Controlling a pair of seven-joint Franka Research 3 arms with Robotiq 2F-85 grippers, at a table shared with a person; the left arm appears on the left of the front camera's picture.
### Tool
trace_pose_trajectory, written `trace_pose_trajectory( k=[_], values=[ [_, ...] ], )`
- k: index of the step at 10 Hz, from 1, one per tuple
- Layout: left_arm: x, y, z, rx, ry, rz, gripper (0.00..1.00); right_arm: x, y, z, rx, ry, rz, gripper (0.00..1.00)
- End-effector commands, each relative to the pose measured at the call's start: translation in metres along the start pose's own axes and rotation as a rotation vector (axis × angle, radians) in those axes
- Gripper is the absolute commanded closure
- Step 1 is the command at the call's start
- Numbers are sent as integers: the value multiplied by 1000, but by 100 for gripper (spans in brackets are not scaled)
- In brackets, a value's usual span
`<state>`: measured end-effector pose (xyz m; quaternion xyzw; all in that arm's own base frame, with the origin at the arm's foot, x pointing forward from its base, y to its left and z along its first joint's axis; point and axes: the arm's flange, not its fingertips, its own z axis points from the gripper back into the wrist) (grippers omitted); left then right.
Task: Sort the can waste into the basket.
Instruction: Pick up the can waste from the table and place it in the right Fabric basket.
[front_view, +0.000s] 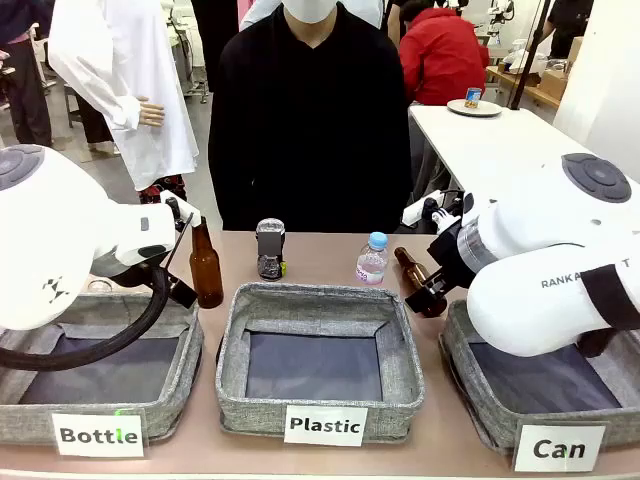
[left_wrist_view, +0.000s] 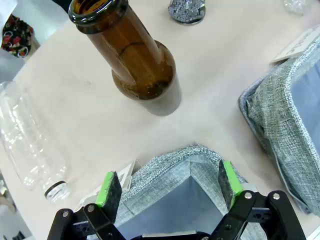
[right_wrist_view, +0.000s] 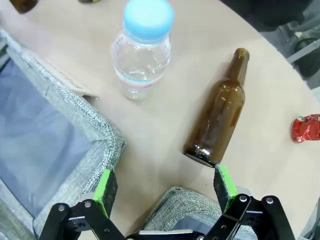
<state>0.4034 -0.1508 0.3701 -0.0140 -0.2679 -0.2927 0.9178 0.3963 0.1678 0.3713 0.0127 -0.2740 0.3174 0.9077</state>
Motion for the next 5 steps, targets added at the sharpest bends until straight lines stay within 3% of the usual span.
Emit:
trace_pose_trajectory(
  k=[1,5],
  values=[
    [0,0,0,0,0,0,0,0,0,0,0,0,0,0],
    [0,0,0,0,0,0,0,0,0,0,0,0,0,0]
  ],
)
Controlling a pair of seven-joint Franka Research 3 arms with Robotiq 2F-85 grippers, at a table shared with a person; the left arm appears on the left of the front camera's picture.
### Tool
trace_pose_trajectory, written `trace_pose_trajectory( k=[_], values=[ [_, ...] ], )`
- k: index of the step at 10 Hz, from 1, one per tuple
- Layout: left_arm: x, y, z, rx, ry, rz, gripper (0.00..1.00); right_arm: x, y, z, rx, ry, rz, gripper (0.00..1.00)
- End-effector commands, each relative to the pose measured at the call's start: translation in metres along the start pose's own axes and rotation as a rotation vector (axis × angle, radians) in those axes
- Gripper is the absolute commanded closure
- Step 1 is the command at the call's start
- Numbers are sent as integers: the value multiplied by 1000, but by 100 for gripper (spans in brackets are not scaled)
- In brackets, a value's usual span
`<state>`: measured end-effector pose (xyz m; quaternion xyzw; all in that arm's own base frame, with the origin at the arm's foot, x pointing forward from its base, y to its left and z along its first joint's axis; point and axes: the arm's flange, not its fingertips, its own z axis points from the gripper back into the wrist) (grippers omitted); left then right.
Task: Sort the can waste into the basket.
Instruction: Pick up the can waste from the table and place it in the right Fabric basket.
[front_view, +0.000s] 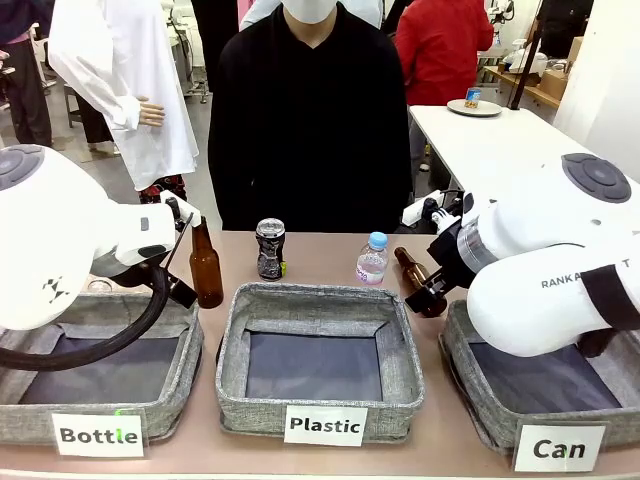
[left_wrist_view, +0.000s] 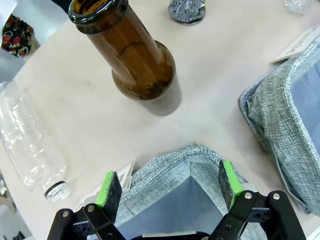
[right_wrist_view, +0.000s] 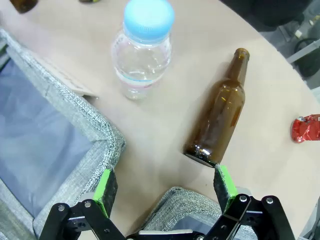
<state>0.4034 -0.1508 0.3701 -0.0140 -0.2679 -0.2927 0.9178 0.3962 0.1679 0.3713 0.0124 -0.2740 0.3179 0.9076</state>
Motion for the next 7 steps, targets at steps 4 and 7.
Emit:
trace_pose_trajectory(
  k=[4,7],
  values=[
    [0,0,0,0,0,0,0,0,0,0,0,0,-1,0],
    [0,0,0,0,0,0,0,0,0,0,0,0,-1,0]
  ],
)
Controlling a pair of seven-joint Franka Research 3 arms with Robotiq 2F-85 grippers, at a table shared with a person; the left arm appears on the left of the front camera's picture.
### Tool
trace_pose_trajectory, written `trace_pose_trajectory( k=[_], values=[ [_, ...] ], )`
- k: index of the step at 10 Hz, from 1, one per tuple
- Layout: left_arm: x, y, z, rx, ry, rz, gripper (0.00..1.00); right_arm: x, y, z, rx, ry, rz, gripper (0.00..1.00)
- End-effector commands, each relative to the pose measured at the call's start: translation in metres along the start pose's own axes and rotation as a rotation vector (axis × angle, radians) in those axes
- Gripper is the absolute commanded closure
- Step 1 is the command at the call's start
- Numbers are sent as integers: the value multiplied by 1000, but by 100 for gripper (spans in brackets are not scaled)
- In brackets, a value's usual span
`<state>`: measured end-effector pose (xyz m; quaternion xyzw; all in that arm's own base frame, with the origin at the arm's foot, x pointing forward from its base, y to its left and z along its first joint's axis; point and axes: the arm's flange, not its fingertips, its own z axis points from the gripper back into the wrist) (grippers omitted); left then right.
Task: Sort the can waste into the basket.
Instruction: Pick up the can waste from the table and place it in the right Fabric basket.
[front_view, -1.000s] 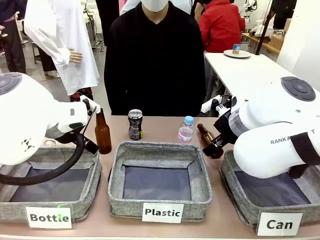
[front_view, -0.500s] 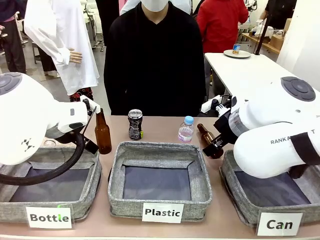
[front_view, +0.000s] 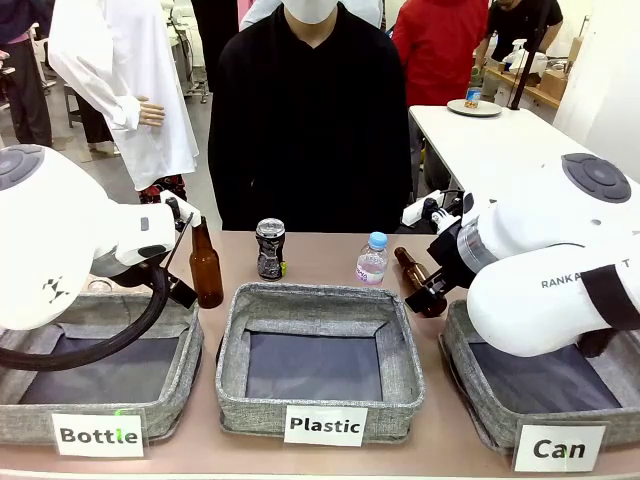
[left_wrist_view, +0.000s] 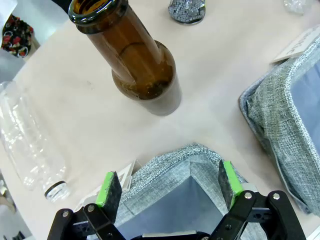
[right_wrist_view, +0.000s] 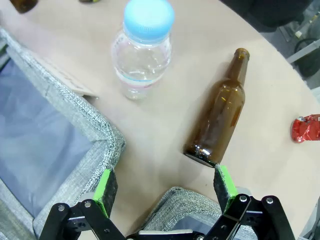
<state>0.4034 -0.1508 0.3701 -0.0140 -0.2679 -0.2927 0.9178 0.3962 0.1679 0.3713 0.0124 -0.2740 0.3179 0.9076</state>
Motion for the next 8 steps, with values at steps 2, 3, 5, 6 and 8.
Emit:
trace_pose_trajectory(
  k=[2,3,5,6,8],
  values=[
    [0,0,0,0,0,0,0,0,0,0,0,0,-1,0],
    [0,0,0,0,0,0,0,0,0,0,0,0,-1,0],
    [2,-2,40,-26,-69,-42,0,9,10,37,-9,-12,33,0],
    [5,-12,97,-90,-161,-39,0,22,23,83,-67,-60,-2,0],
    [-7,-19,206,-167,-253,100,0,35,53,177,71,-127,-59,0]
  ],
)
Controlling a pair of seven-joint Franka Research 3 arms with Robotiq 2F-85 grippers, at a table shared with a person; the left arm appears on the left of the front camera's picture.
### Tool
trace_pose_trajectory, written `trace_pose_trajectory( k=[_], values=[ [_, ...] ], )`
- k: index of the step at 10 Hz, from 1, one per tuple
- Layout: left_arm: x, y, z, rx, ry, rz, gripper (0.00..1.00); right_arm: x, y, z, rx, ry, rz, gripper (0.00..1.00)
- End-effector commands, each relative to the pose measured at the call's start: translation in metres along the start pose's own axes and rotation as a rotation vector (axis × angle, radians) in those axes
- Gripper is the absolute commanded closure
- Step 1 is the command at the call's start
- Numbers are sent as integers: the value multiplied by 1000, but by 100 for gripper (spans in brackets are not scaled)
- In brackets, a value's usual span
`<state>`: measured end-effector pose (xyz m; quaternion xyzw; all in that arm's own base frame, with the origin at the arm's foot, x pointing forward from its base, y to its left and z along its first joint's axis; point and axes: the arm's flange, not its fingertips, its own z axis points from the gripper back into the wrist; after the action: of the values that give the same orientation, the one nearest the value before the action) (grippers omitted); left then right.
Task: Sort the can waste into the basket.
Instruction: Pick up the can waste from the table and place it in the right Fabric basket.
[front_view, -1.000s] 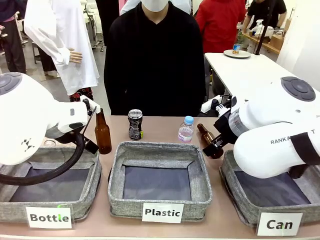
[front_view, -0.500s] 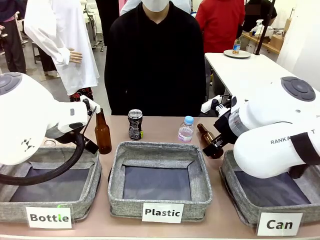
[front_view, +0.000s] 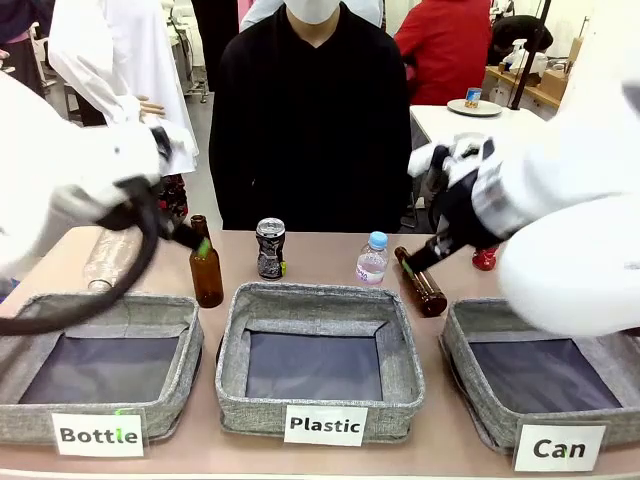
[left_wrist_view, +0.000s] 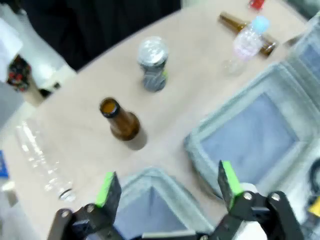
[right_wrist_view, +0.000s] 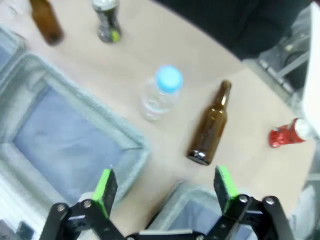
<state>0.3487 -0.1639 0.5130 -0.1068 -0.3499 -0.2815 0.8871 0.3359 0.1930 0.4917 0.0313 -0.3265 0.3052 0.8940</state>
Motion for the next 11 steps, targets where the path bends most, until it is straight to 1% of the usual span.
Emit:
trace_pose_trajectory(
  k=[1,2,3,4,5,6,7,8,9,10,11],
  values=[
    [-47,-1,107,-180,-69,11,0,1,21,82,183,8,-38,0],
    [-67,9,135,-320,-106,-25,0,-11,18,108,292,-7,-42,0],
    [-87,29,160,-375,-119,-20,0,-28,9,131,352,-50,-86,0],
    [-110,64,172,-457,-149,39,0,-51,-12,146,423,-101,-181,0],
    [-134,99,178,-531,-169,118,0,-75,-35,151,510,-125,-262,0],
    [-160,118,161,-616,-180,185,0,-100,-65,147,573,-163,-386,0],
    [-171,147,147,-694,-189,270,0,-123,-94,142,630,-244,-514,0],
    [-181,176,124,-771,-211,403,0,-150,-125,132,698,-346,-631,0],
    [-198,192,108,-834,-256,512,0,-173,-151,121,737,-396,-719,0],
    [-211,205,92,-887,-326,604,0,-195,-176,105,775,-423,-818,0],
    [-213,207,78,-918,-379,651,0,-213,-200,87,814,-444,-904,0]
  ],
)
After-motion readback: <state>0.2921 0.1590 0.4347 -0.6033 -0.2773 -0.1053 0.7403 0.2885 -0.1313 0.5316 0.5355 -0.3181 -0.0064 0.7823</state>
